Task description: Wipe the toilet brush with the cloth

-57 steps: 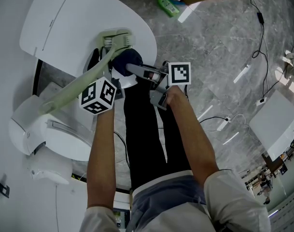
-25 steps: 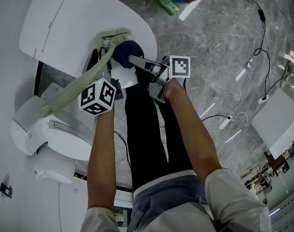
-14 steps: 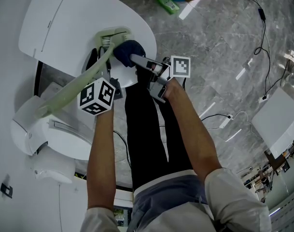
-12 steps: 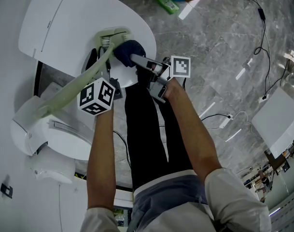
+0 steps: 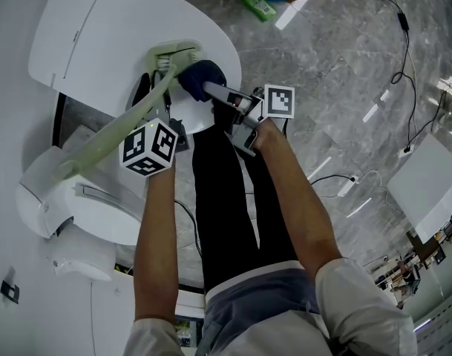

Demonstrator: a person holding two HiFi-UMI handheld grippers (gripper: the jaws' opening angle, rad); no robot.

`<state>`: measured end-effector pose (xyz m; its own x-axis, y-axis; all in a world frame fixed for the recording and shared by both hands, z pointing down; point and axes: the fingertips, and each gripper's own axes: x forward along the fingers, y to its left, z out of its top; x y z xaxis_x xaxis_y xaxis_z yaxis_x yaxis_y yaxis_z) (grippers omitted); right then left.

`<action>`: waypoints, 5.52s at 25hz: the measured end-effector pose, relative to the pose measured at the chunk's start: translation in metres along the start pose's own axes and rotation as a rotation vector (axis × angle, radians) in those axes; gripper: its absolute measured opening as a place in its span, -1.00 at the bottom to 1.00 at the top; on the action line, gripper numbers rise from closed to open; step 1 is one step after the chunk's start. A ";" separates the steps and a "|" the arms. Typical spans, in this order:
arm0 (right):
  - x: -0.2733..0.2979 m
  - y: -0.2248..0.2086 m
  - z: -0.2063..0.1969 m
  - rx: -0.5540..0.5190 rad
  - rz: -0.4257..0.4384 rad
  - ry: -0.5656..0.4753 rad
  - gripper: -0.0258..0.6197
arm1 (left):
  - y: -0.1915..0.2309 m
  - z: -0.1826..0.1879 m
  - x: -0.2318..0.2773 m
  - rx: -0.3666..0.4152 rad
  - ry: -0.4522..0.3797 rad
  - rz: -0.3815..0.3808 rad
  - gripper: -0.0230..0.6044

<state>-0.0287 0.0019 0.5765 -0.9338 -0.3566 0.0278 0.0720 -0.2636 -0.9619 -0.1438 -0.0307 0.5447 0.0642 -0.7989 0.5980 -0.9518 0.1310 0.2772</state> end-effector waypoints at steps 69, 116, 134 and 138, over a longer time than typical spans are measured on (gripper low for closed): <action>0.016 0.026 0.029 -0.613 -0.569 0.256 -0.65 | -0.004 0.002 0.001 0.005 -0.006 -0.018 -0.93; 0.036 0.096 0.005 -0.889 -0.687 0.509 -0.64 | 0.000 0.028 -0.048 0.018 -0.020 -0.016 -0.93; 0.031 0.144 -0.008 -0.922 -0.665 0.514 -0.64 | 0.001 0.045 -0.108 -0.065 -0.061 0.058 -0.93; 0.030 0.155 -0.011 -0.928 -0.654 0.519 -0.64 | -0.005 0.050 -0.122 -0.081 -0.067 0.064 -0.93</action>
<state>-0.0496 -0.0397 0.4255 -0.7442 0.0537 0.6658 -0.5351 0.5487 -0.6423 -0.1620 0.0369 0.4334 -0.0187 -0.8247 0.5652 -0.9259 0.2276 0.3014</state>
